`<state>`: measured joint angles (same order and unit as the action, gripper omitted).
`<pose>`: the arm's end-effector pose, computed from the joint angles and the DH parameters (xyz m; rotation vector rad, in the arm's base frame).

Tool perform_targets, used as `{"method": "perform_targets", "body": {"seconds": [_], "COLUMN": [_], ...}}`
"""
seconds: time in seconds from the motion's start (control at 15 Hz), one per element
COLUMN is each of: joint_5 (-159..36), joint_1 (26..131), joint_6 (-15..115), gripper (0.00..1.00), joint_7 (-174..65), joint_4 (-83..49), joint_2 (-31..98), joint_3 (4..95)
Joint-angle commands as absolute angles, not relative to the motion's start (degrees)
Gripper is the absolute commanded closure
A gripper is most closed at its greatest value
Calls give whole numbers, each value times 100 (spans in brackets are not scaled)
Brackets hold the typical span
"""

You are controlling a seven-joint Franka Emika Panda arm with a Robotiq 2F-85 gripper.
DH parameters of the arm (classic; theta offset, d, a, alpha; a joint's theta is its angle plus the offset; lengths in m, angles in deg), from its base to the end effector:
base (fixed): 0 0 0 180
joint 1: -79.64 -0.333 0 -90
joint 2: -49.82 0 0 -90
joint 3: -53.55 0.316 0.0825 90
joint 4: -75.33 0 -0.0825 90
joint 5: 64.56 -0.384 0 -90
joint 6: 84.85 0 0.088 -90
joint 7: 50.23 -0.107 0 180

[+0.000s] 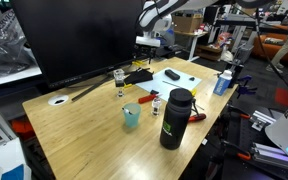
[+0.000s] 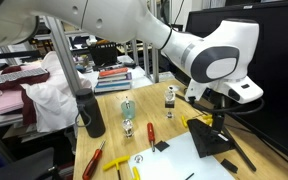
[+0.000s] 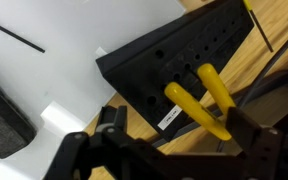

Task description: Take one wrench from the tool holder and put it on the board

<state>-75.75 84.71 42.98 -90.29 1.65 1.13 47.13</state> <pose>0.7485 -0.1240 0.2482 -2.6885 1.4163 -0.1198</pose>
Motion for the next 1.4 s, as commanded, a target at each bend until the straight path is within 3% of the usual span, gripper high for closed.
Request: {"method": "perform_targets", "body": {"seconds": [0.0,0.47,1.33], "joint_5": [-7707,-7671,-7535], "joint_1": [8526,8515,8535], "joint_6": [4641,4673,3251], "gripper": [0,0,0], "joint_7": [-8785,-8734,-8231], "joint_4": [-81,-134,126], "joint_2": [233,214,-54], "joint_3": [4778,4752,4714]}}
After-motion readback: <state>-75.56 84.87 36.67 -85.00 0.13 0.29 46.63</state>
